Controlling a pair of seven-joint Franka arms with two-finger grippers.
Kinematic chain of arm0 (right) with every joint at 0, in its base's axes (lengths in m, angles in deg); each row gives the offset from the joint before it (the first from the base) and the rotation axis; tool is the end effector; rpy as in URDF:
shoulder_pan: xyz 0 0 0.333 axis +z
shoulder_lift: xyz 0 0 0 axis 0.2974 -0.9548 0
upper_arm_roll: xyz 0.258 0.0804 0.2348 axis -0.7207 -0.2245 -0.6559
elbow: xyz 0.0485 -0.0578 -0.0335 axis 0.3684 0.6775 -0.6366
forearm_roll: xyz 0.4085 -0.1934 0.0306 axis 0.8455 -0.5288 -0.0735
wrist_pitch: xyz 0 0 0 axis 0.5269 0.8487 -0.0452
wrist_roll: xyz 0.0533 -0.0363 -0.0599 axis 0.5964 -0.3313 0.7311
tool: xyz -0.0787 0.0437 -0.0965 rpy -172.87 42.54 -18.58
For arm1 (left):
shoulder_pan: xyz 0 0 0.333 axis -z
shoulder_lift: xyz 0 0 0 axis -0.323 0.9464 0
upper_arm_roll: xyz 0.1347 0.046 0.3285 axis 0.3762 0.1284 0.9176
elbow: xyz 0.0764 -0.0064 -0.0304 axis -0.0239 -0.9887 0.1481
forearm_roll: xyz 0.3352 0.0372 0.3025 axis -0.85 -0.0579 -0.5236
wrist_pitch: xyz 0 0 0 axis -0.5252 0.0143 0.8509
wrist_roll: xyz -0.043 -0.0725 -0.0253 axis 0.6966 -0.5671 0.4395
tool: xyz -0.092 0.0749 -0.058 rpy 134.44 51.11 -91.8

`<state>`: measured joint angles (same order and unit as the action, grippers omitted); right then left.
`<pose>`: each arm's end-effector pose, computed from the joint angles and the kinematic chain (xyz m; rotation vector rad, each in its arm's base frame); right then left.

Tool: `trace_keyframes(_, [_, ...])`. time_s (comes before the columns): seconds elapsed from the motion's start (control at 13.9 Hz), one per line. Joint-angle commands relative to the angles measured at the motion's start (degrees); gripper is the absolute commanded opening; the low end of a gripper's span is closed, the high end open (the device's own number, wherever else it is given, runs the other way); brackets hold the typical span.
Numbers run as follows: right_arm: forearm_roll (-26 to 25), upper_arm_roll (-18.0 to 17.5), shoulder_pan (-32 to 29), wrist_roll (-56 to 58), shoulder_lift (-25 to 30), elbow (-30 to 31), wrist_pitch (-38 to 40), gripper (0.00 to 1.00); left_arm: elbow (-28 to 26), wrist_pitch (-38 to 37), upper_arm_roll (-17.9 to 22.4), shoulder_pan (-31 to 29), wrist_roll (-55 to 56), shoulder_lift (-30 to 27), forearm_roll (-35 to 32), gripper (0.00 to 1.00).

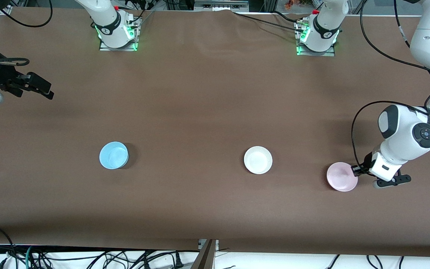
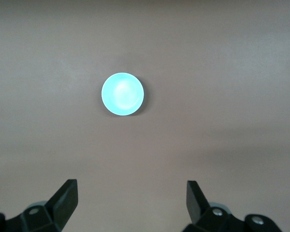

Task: Stack pink and blue bowls on white bowl
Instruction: 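Carry the pink bowl with the left gripper onto the white bowl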

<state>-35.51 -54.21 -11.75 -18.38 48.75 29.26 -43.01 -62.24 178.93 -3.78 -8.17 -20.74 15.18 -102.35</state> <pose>0.6233 0.0281 0.6173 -3.1105 0.1284 -0.0240 0.7558 0.0551 0.2083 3.0509 0.3674 0.2251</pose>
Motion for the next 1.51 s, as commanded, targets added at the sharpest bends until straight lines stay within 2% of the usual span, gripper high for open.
trace_keyframes(0.0, [0.81,-0.04,-0.19,0.29,0.35,-0.11,0.41,0.99,-0.16,-0.61,-3.07,-0.23,6.23,-1.51,-0.71,0.00])
trace_keyframes(0.43, [0.81,-0.12,-0.19,0.38,0.35,-0.11,0.41,0.99,-0.24,-4.38,-11.86,0.38,22.23,-1.95,-0.89,0.00])
trace_keyframes(1.08, [0.72,-0.56,0.33,0.29,0.35,-0.28,0.23,0.99,-0.95,-5.36,-12.22,11.37,40.79,-3.35,-1.59,0.00])
trace_keyframes(1.44, [0.72,-0.56,0.33,0.29,0.26,-0.37,0.06,0.99,-6.21,-4.66,-12.22,12.78,43.78,-6.95,-1.68,0.00])
